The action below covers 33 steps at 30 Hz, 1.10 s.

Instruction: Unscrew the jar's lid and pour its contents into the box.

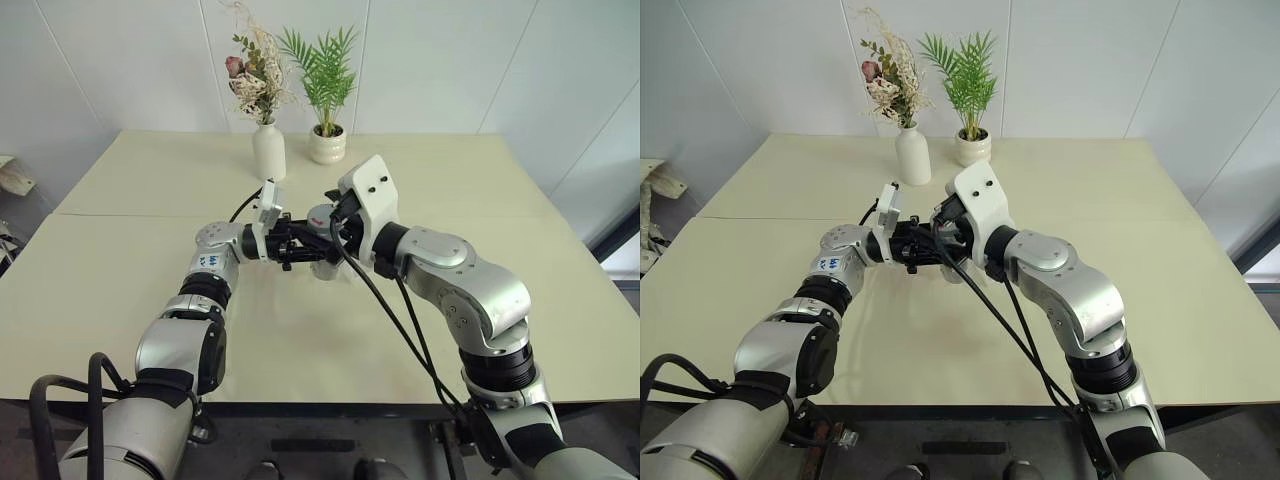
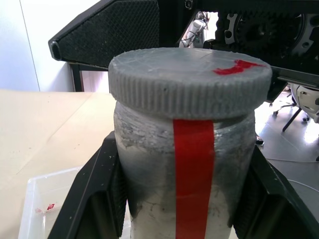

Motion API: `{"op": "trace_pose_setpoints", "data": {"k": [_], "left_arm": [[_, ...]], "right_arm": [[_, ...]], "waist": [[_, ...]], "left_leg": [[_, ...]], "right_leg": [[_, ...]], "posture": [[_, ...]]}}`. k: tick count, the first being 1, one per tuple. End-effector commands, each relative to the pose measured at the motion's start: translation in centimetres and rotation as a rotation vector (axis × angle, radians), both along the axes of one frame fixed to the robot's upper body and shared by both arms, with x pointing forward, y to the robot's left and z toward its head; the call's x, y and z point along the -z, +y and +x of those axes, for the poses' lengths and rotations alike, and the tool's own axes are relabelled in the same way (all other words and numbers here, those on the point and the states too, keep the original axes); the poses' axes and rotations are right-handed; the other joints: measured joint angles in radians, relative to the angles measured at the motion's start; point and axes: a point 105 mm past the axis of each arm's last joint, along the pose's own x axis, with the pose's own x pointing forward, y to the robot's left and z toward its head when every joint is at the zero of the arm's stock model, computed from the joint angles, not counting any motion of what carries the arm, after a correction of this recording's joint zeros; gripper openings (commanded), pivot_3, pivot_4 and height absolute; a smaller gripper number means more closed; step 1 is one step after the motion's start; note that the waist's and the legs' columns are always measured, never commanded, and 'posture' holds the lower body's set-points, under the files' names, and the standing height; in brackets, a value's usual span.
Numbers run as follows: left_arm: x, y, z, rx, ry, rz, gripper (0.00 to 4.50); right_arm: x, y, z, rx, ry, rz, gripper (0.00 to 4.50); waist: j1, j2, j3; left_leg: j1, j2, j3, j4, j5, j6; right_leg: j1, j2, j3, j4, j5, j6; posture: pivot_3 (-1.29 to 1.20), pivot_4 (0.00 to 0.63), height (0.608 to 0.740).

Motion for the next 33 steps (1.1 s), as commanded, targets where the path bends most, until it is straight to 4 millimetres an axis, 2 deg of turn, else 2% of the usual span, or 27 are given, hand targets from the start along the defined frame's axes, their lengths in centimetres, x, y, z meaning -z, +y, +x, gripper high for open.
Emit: {"op": "trace_pose_setpoints", "data": {"k": [1,7,10,14,22,33], "left_arm": [[-1.3,0.2,-0.2,0.026,-0.049,-0.004,2.18],[-1.4,0.2,-0.2,0.025,-0.054,-0.003,2.18],[-1.3,0.3,-0.2,0.023,-0.054,-0.003,2.18],[-1.3,0.3,-0.2,0.023,-0.053,-0.001,2.18],[-1.4,0.3,-0.1,0.016,-0.040,-0.009,2.18],[-1.6,0.5,-0.5,0.068,0.002,-0.027,2.18]], "right_arm": [[-1.3,0.0,-0.6,-0.015,-0.064,0.014,4.50],[-1.2,0.0,-0.5,-0.019,-0.062,0.012,4.50],[-1.1,0.1,-0.6,-0.024,-0.055,0.013,3.94],[-1.0,0.2,-0.7,-0.032,-0.049,0.015,2.59],[-0.9,0.2,-0.9,-0.060,-0.039,0.027,2.56],[-0.4,0.4,-2.6,-0.207,-0.034,0.008,2.56]], "waist": [[0.000,0.000,0.000],[0.000,0.000,0.000],[0.000,0.000,0.000],[0.000,0.000,0.000],[0.000,0.000,0.000],[0.001,0.000,0.000]], "left_leg": [[0.000,0.000,0.000,0.000,0.000,0.000],[0.000,0.000,0.000,0.000,0.000,0.000],[0.000,0.000,0.000,0.000,0.000,0.000],[0.000,0.000,0.000,0.000,0.000,0.000],[0.000,0.000,0.000,0.000,0.000,0.000],[0.000,0.000,0.000,0.000,0.000,0.000]], "right_leg": [[0.000,0.000,0.000,0.000,0.000,0.000],[0.000,0.000,0.000,0.000,0.000,0.000],[0.000,0.000,0.000,0.000,0.000,0.000],[0.000,0.000,0.000,0.000,0.000,0.000],[0.000,0.000,0.000,0.000,0.000,0.000],[0.000,0.000,0.000,0.000,0.000,0.000]], "posture": [[0.00,0.150,0.740],[0.00,0.150,0.740],[0.00,0.150,0.740],[0.00,0.150,0.740],[0.00,0.150,0.740],[0.00,0.150,0.740]]}}
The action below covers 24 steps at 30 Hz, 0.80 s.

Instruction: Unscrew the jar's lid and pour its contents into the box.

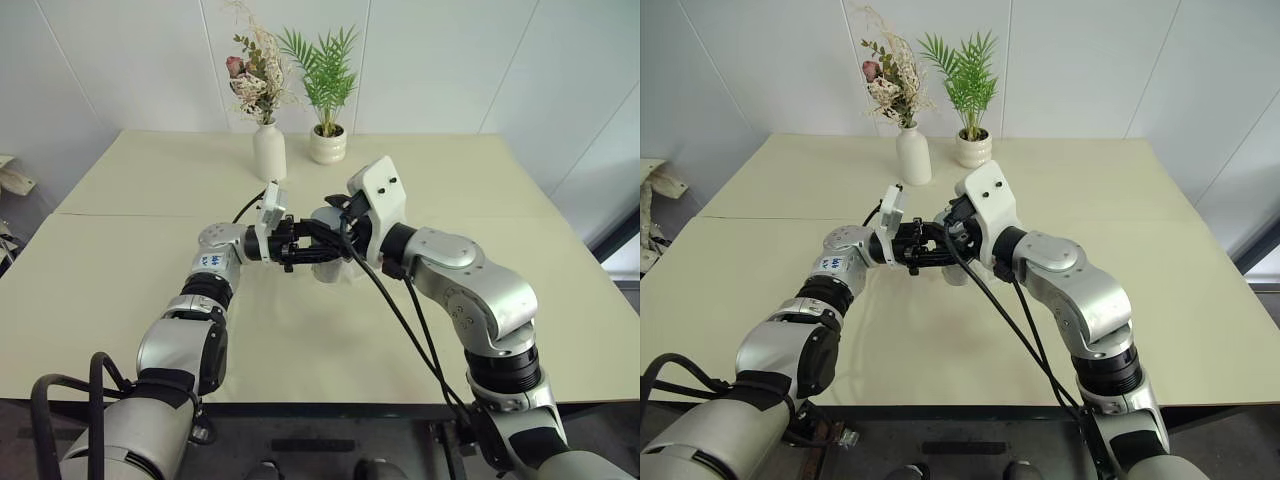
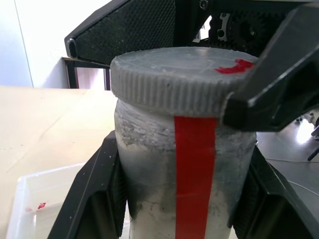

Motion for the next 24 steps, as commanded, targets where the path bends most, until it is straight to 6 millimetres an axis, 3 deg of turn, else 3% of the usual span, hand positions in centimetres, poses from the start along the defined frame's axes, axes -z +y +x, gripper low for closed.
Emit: {"op": "trace_pose_setpoints", "data": {"k": [1,24], "left_arm": [[-1.9,1.0,-0.5,0.052,-0.035,-0.037,2.18],[-2.9,0.5,-1.0,0.122,0.022,-0.148,2.18]], "right_arm": [[-0.6,1.4,-2.6,-0.184,-0.045,-0.009,2.56],[-0.2,0.6,-5.2,-0.547,-0.074,-0.140,2.56]], "waist": [[-0.001,0.000,0.000],[0.001,0.000,0.000]], "left_leg": [[0.000,0.000,0.000,0.000,0.000,0.000],[0.000,0.000,0.000,0.000,0.000,0.000]], "right_leg": [[0.000,0.000,0.000,0.000,0.000,0.000],[0.000,0.000,0.000,0.000,0.000,0.000]], "posture": [[0.00,0.150,0.740],[0.00,0.150,0.740]]}}
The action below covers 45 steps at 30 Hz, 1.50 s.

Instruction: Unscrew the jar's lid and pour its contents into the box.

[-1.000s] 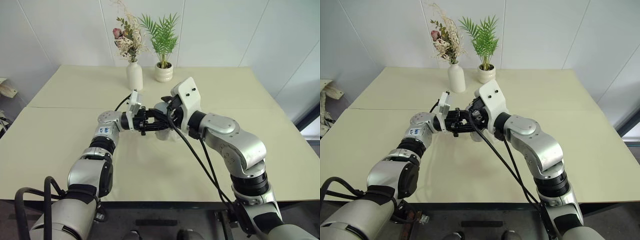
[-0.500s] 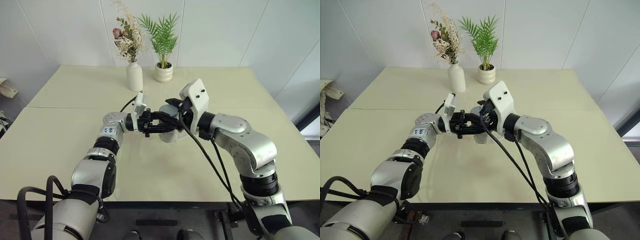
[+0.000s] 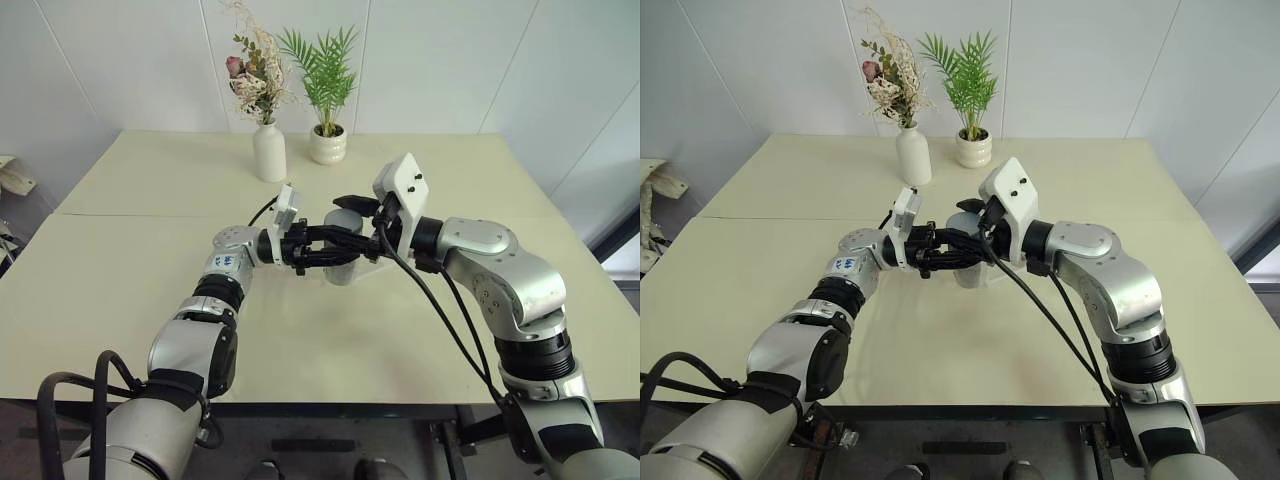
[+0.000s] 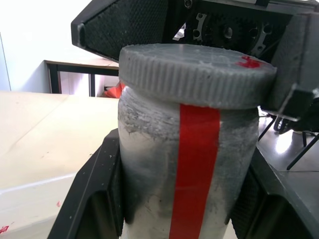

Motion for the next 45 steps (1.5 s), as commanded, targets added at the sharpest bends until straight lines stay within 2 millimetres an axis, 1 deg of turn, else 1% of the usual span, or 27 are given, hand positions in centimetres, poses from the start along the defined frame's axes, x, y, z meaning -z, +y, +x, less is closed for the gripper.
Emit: {"op": "trace_pose_setpoints", "data": {"k": [1,8,21,29,33,38,39,45], "left_arm": [[-2.8,2.2,-0.5,0.061,-0.023,-0.112,2.18],[-2.6,1.9,-0.8,0.085,-0.007,-0.101,2.18],[-2.3,1.4,-1.2,0.124,0.018,-0.105,2.18],[-2.3,1.3,-1.3,0.130,0.014,-0.103,2.18],[-1.7,1.2,-1.4,0.126,-0.009,-0.067,2.18],[-1.5,1.1,-1.4,0.127,-0.027,-0.060,2.18],[-1.6,1.0,-1.5,0.128,-0.033,-0.060,2.18],[-1.6,0.8,-1.7,0.134,-0.078,-0.056,2.18]], "right_arm": [[0.2,2.5,-5.1,-0.362,-0.018,-0.056,2.56],[0.7,2.3,-5.5,-0.441,-0.012,-0.097,2.56],[-0.5,2.2,-6.2,-0.579,0.007,-0.077,2.56],[-0.4,2.3,-6.2,-0.593,0.000,-0.094,2.56],[-0.4,2.3,-6.0,-0.575,-0.006,-0.099,2.56],[-0.5,2.3,-5.6,-0.547,-0.021,-0.103,4.25],[-0.5,2.3,-5.6,-0.541,-0.024,-0.102,4.44],[-0.8,2.3,-4.9,-0.491,-0.037,-0.096,4.44]], "waist": [[0.001,0.000,0.000],[-0.001,0.000,0.000],[0.000,0.001,0.001],[0.000,0.001,0.001],[0.000,0.001,0.001],[0.000,0.001,0.001],[0.000,0.001,0.001],[0.001,0.001,0.001]], "left_leg": [[0.000,0.000,0.000,0.000,0.000,0.000],[0.000,0.000,0.000,0.000,0.000,0.000],[0.000,0.000,0.000,0.001,0.000,0.000],[0.000,0.000,0.000,0.001,0.000,0.000],[0.000,0.000,0.000,0.001,0.000,0.000],[0.000,0.000,0.000,0.001,0.000,0.000],[0.000,0.000,0.000,0.001,0.000,0.000],[0.000,0.000,0.000,0.002,0.000,0.000]], "right_leg": [[0.000,0.000,0.000,0.000,0.000,0.000],[0.000,0.000,0.000,0.000,0.000,0.000],[0.000,0.000,0.000,0.001,0.000,0.000],[0.000,0.000,0.001,0.001,0.000,0.000],[0.000,0.000,0.001,0.001,0.000,0.000],[0.000,0.000,0.001,0.001,0.000,0.000],[0.000,0.000,0.001,0.001,0.000,0.000],[0.000,0.000,0.001,0.001,0.000,0.000]], "posture": [[0.00,0.150,0.740],[0.00,0.150,0.740],[0.00,0.150,0.740],[0.00,0.150,0.740],[0.00,0.150,0.740],[0.00,0.150,0.740],[0.00,0.150,0.740],[0.00,0.150,0.740]]}}
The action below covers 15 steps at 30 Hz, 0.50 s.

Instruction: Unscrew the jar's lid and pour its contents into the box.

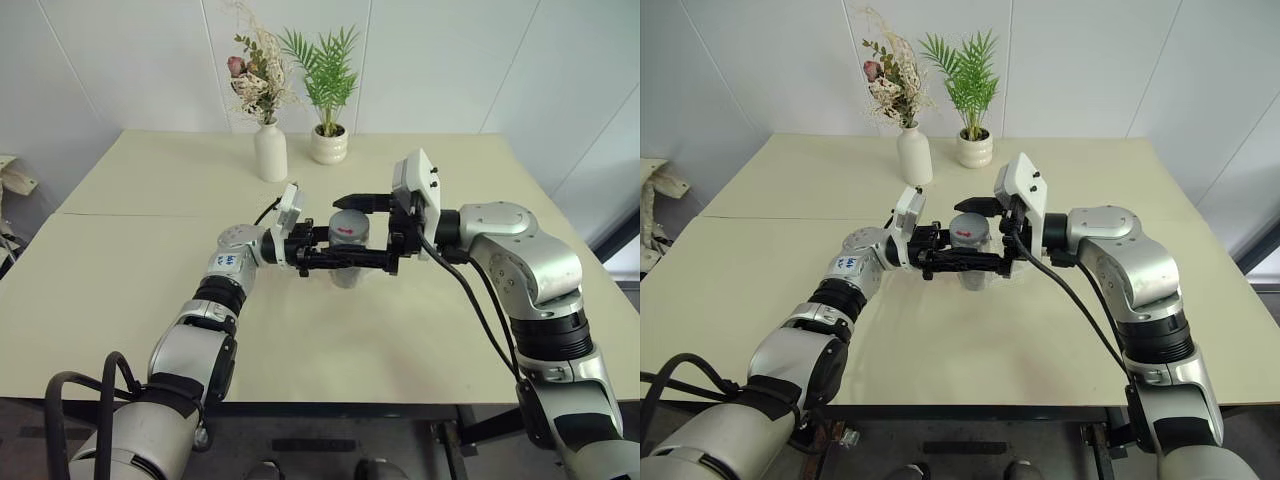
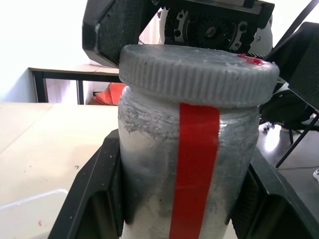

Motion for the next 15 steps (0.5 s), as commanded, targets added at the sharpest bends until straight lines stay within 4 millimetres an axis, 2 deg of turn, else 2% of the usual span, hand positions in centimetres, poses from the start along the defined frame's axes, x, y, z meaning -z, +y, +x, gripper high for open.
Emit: {"op": "trace_pose_setpoints", "data": {"k": [1,15], "left_arm": [[-1.2,1.3,-0.8,0.078,-0.048,-0.049,2.18],[-0.4,1.2,-1.3,0.090,-0.086,-0.013,2.18]], "right_arm": [[-0.4,2.8,-3.6,-0.229,-0.057,-0.023,4.44],[-0.4,2.3,-2.3,-0.166,-0.079,-0.035,4.44]], "waist": [[-0.001,0.000,0.000],[0.000,0.000,0.000]], "left_leg": [[0.000,0.000,0.000,0.000,0.000,0.000],[0.000,0.000,0.000,0.001,0.000,0.000]], "right_leg": [[0.000,0.000,0.000,0.000,0.000,0.000],[0.000,0.000,0.000,0.001,0.000,0.000]], "posture": [[0.00,0.150,0.740],[0.00,0.150,0.740]]}}
